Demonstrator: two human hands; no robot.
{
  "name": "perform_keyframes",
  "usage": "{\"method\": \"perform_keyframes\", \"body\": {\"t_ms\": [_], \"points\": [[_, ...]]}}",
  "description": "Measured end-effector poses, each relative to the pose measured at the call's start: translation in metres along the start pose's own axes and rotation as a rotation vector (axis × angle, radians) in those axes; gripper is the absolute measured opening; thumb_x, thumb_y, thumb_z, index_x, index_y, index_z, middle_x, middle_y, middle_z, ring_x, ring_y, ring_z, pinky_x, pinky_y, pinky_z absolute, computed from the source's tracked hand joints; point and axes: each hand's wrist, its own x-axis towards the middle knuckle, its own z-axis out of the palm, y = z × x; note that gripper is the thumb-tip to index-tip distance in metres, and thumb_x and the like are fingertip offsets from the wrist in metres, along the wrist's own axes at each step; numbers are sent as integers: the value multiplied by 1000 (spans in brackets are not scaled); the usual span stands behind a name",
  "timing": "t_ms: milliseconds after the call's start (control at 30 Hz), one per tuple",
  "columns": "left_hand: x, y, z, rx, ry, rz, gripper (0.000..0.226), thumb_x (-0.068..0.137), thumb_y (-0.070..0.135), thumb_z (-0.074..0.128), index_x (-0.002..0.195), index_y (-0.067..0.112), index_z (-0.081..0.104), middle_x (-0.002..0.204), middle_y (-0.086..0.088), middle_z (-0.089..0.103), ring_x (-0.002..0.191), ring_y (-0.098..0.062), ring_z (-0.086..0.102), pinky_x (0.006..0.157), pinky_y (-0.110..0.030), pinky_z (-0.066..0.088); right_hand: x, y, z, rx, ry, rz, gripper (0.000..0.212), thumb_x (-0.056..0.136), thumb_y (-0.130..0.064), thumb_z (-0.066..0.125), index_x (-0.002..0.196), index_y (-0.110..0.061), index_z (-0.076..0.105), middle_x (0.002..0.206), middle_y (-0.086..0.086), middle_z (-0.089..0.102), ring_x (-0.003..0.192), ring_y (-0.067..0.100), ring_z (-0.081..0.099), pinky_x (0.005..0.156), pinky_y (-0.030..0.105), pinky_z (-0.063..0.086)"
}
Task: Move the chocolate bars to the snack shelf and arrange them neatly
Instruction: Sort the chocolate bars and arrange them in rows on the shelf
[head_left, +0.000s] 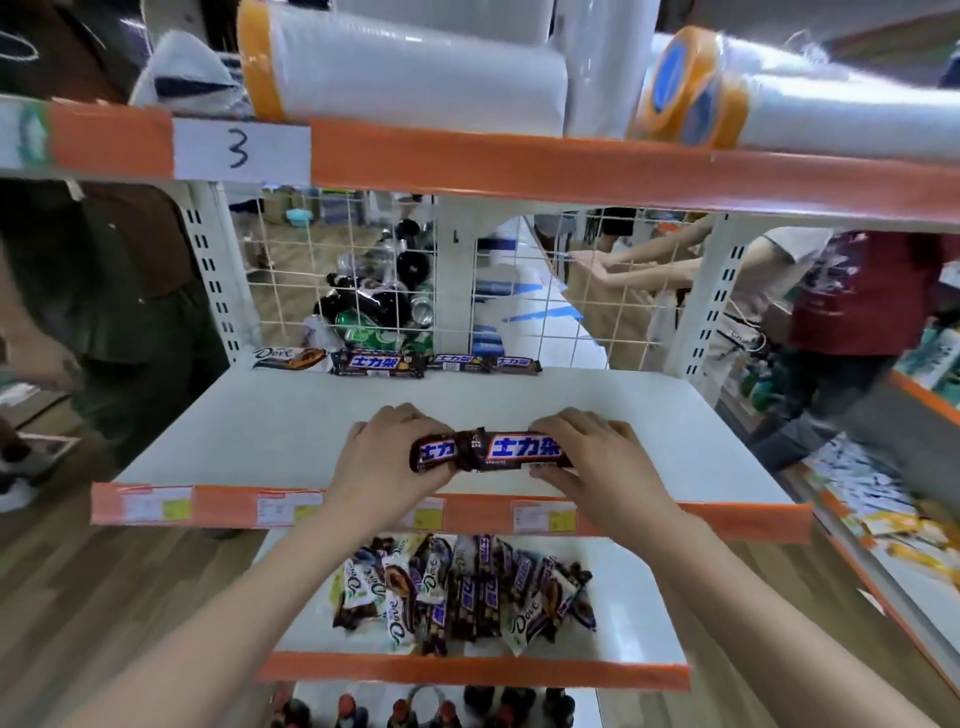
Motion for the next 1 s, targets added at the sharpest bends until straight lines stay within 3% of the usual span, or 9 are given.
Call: {"method": "perform_keyframes", "body": {"t_ms": [333, 433, 667, 1000], "points": [[21, -41, -10, -101, 40, -36, 25, 73, 23, 73, 98, 23, 70, 87, 2, 61, 88, -20, 57, 79, -46, 47, 51, -11, 21, 5, -34, -40, 39, 88, -43, 57, 123, -25, 51, 113, -7, 56, 103, 17, 52, 84, 33, 38], [26, -64, -10, -126, 0, -31, 25, 72, 24, 76, 96, 22, 71, 85, 3, 60, 84, -20, 58, 76, -46, 48, 67, -19, 33, -8, -40, -58, 38, 88, -44, 57, 120, -24, 53, 108, -6, 56, 99, 17, 53, 78, 30, 36], [51, -126, -15, -130, -71, -67, 26, 71, 31, 78, 95, 28, 69, 86, 9, 58, 80, -16, 57, 76, -44, 49, 119, -43, 61, 32, -53, -53, 39, 86, -44, 59, 118, -23, 54, 108, -6, 56, 97, 15, 54, 81, 30, 38], [82, -204, -31, -90, -85, -86, 27, 71, 30, 77, 97, 30, 69, 89, 8, 61, 84, -16, 58, 77, -43, 49, 188, -67, 109, 67, -69, -8, 44, 85, -45, 60, 122, -22, 52, 113, -7, 54, 105, 13, 51, 84, 29, 37]]}}
